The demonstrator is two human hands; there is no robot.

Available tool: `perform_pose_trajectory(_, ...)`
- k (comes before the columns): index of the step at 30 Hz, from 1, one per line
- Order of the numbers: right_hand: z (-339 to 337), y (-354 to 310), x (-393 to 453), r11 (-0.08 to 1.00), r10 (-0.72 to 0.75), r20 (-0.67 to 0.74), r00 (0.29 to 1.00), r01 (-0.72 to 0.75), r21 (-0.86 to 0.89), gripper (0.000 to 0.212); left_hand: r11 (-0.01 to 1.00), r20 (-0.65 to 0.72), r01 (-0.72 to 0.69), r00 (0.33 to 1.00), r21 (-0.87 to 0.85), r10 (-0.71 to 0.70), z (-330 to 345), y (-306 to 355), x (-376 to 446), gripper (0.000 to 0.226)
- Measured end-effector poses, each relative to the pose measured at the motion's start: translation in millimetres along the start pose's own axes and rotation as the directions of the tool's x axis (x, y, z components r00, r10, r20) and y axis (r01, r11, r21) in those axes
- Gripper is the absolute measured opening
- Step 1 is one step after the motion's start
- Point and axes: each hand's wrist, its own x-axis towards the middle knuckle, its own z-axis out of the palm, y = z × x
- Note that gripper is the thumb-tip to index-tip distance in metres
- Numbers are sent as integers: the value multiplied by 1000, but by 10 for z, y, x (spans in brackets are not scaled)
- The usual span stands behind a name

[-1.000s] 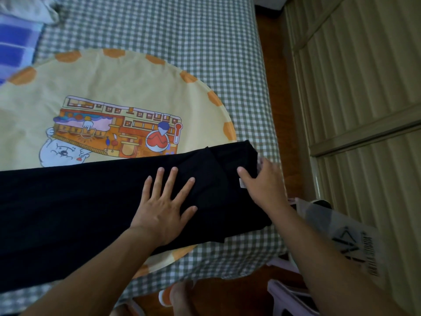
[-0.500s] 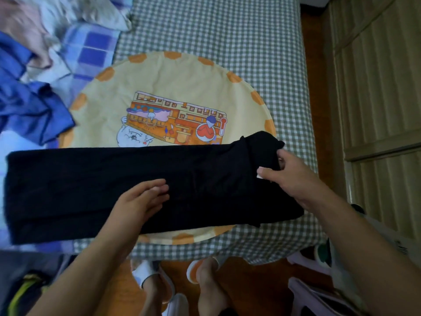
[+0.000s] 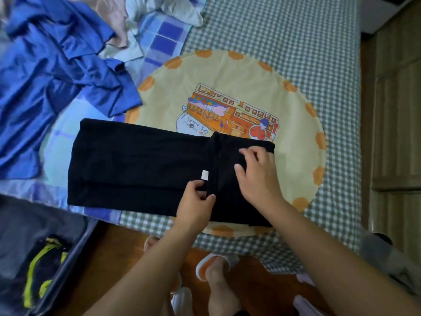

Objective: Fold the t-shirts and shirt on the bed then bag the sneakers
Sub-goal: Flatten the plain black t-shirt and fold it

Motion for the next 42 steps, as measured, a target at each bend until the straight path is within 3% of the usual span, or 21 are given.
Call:
perform_pose_trajectory(2, 98, 169, 59, 985, -129, 14, 992, 129, -114, 57, 990, -23, -42, 999, 136, 45, 2, -79, 30, 25)
perform_pose_trajectory(4, 188, 360, 99, 959, -152, 156, 976, 184, -215, 65, 958, 16, -82, 997, 276, 80, -12, -153, 36, 10)
perform_pose_trajectory(6, 238, 560, 99, 946, -116, 256, 960, 185, -267, 68, 931, 28, -114, 993, 346, 112, -31, -221, 18, 10)
perform_pose_trajectory(9, 279, 735, 73, 934, -118, 242, 963, 190, -301, 69, 872, -46, -210, 966, 442, 256, -114, -247, -8, 15)
perform_pose_trajectory(12, 314, 769, 66, 928, -126, 202, 971, 188, -323, 71, 661, -119, -361, 817, 659, 565, -357, -283, 68, 33)
perform_pose_trajectory(14, 254, 704, 44, 925, -142, 140, 980, 182, -333, 72, 465, -49, -395, 719, 792, 693, -524, -334, 183, 44)
perform_pose_trajectory(17, 186, 307, -63, 945, -171, 1, 985, 165, -283, 69, 291, 130, -393, 760, 872, 637, -590, -388, 395, 61)
perform_pose_trajectory(19, 278, -45, -221, 970, -133, 6, 991, 131, -205, 72, 271, 164, -357, 823, 894, 544, -550, -436, 534, 66)
perform_pose_trajectory(21, 468, -144, -435, 968, -119, 107, 987, 140, -210, 75, 249, 170, -319, 861, 915, 479, -525, -490, 608, 68)
perform_pose_trajectory(24, 587, 265, -570, 921, -125, 220, 967, 196, -336, 75, 198, 191, -300, 881, 933, 432, -553, -527, 655, 70)
perform_pose_trajectory(29, 469, 938, -572, 910, -63, 250, 966, 159, -384, 73, 185, 256, -337, 898, 923, 358, -663, -458, 681, 71)
perform_pose_trajectory(32, 347, 1096, -576, 912, -113, 250, 961, 201, -357, 74, 187, 260, -330, 910, 925, 322, -650, -429, 699, 72)
perform_pose_trajectory(38, 182, 305, -148, 973, -208, -22, 978, 205, -104, 71, 214, 256, -338, 907, 916, 335, -609, -441, 699, 72)
perform_pose_trajectory(40, 307, -41, 42, 967, -227, 18, 974, 228, -111, 72, 227, 238, -349, 882, 909, 406, -707, -431, 655, 70)
perform_pose_trajectory(42, 523, -201, 146, 951, -227, 128, 966, 248, -185, 73, 330, 82, -259, 881, 908, 467, -983, -456, 650, 63)
